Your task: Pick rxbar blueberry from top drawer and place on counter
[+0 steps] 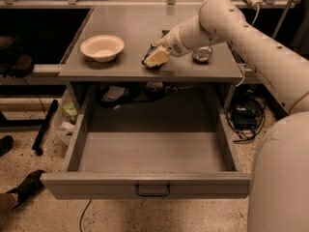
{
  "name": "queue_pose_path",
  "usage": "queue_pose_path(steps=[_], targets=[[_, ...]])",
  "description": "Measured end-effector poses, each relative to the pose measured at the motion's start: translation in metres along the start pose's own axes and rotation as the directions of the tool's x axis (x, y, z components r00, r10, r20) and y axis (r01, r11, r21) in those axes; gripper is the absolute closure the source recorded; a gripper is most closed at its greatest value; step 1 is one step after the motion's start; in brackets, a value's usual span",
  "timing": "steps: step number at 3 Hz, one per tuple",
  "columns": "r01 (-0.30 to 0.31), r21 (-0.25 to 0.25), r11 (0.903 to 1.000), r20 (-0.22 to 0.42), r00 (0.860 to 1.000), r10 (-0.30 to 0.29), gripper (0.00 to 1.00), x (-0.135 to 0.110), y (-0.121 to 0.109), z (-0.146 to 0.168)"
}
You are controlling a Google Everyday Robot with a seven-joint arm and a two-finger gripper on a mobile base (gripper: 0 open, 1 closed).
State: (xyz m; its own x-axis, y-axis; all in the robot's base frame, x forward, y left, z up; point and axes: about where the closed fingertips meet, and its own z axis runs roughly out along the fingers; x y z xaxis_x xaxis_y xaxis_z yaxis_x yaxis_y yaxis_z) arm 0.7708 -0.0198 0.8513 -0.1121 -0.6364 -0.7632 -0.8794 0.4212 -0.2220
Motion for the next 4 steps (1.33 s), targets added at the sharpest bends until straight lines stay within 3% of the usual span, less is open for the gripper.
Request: queue_pose_path(steps=[3,4], targets=[[-0.042,-0.015,0.9990,-0.043,0.998,0.041,0.15,0.0036,-0.0020,0.0020],[-0.042,-0.015,0.9990,-0.043,0.998,0.041,0.00,0.0037,-0.0020,0.0019]])
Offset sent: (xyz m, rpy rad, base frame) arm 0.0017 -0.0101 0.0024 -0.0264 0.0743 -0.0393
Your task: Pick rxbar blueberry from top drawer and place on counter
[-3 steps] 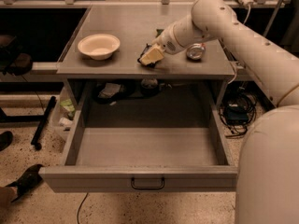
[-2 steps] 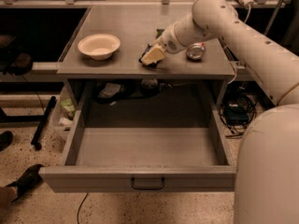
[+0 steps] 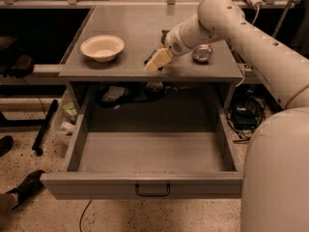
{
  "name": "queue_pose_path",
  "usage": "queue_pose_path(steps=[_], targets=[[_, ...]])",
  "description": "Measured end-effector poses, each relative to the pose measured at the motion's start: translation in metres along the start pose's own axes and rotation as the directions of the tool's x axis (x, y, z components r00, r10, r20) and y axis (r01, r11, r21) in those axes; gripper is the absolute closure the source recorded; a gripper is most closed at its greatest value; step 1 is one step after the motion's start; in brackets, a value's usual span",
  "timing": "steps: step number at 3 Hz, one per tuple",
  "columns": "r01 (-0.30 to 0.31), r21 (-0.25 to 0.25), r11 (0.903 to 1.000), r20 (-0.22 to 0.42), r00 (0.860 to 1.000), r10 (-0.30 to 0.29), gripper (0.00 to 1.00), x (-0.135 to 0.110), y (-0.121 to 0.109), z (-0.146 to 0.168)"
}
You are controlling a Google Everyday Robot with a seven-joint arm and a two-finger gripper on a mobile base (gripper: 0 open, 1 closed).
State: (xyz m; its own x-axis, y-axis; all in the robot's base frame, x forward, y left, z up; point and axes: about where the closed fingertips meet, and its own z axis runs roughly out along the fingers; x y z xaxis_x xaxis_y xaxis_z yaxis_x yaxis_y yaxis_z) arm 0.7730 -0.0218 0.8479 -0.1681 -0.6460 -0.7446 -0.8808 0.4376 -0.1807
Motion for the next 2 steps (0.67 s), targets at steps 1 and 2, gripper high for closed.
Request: queue_pose_path(steps=[1,2], targets=[[0.001,0.007,1.0000,-0.001,1.000,-0.001,0.00,0.003,-0.002,-0.008],[-0.001,0.051,0.9987,-0.038,0.999,0.003,0.00,0.009,-0.014,-0.035]])
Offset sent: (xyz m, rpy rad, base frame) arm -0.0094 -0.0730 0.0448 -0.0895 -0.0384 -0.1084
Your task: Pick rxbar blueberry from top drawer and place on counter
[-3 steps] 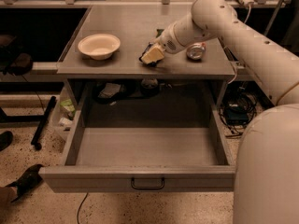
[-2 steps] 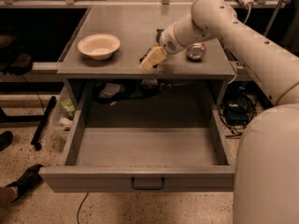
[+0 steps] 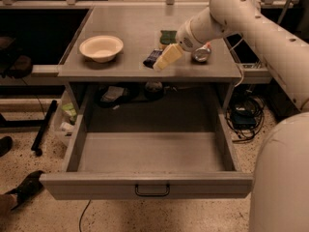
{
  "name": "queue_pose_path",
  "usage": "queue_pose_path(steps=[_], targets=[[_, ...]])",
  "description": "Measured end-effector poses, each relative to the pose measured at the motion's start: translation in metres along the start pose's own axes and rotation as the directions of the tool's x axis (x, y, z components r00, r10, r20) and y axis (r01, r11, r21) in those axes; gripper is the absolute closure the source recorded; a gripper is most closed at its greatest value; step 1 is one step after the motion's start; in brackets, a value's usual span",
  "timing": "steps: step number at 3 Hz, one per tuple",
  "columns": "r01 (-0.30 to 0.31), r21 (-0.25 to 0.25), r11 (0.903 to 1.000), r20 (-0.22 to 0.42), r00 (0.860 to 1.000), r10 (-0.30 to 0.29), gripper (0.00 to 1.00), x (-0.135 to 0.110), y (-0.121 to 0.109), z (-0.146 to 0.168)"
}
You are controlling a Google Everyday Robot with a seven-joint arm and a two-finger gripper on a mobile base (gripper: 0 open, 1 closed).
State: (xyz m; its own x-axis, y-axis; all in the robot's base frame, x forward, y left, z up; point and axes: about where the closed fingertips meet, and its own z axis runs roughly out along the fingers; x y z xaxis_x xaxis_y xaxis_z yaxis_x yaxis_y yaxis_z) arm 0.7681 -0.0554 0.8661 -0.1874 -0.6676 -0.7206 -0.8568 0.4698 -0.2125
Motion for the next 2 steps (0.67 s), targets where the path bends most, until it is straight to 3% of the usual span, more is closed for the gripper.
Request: queue_pose_path(steps=[2], targets=[[-0.027,0.127,0.9915,-0.088,0.995,0.038,0.00,0.019,-0.030,-0.079]])
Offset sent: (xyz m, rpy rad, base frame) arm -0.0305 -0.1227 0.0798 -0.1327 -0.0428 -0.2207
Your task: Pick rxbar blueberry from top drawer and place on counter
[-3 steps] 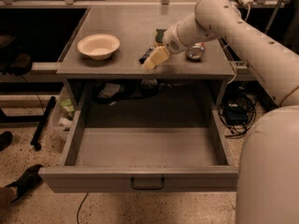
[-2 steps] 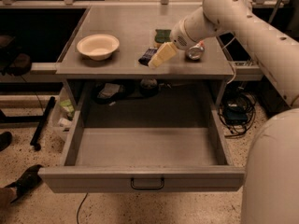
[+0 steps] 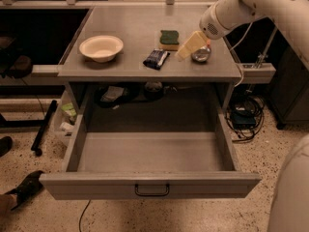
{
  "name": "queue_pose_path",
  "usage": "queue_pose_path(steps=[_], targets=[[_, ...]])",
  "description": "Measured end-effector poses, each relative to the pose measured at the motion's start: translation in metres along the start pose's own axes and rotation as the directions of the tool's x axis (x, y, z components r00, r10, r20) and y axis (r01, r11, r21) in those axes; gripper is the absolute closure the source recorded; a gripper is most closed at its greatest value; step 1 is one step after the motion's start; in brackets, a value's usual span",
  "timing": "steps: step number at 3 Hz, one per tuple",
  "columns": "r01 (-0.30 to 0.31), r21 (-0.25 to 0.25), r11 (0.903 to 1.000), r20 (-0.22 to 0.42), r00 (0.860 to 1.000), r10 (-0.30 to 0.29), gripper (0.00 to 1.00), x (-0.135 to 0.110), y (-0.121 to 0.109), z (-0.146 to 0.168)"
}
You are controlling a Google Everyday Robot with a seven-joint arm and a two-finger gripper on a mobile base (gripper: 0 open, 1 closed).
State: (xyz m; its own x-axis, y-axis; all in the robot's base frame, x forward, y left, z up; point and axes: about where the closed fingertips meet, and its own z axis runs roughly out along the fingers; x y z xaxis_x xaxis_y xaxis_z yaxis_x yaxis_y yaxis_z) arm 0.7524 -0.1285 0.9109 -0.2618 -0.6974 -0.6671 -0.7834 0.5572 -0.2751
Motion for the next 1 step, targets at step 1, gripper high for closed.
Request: queue_pose_path(steps=[1], targets=[[0.000,0.001,1.0000,-0.001,1.000,0.000,0.00,-0.0001,-0.0002,-0.0005]])
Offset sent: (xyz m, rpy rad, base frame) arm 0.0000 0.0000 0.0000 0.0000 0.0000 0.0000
